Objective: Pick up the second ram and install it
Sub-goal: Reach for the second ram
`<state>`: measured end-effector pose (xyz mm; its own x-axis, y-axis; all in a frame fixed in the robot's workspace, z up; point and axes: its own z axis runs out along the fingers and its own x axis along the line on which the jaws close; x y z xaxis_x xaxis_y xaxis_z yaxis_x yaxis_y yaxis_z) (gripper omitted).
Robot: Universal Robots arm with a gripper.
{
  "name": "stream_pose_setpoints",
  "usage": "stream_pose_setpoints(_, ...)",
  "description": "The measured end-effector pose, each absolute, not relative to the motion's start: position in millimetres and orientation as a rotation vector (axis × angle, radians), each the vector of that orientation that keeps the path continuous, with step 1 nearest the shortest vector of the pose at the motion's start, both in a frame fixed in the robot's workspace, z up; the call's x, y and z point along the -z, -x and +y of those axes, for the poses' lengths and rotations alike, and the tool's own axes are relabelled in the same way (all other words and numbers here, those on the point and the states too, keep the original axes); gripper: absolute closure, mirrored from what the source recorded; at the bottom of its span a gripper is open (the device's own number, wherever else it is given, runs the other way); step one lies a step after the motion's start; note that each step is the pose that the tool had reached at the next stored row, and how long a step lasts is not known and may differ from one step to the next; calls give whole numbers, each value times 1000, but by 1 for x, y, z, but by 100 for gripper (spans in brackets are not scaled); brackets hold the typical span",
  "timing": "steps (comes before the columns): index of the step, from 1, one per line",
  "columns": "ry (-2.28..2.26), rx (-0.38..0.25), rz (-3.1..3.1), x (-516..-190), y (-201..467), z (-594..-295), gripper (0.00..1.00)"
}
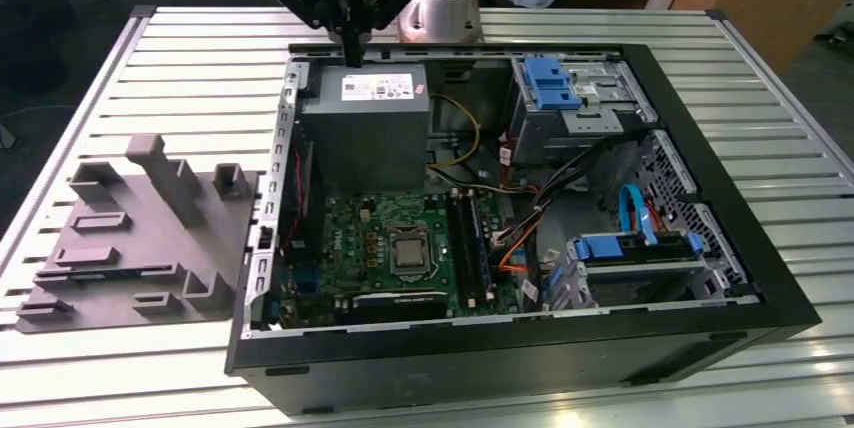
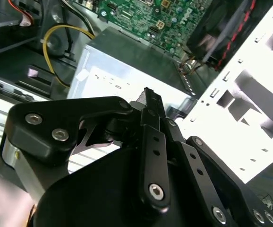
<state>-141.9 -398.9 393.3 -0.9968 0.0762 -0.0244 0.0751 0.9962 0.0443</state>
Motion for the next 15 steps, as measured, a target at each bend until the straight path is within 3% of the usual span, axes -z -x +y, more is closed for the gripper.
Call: stream_pose_setpoints(15, -118, -68, 3112, -393, 162, -399, 90)
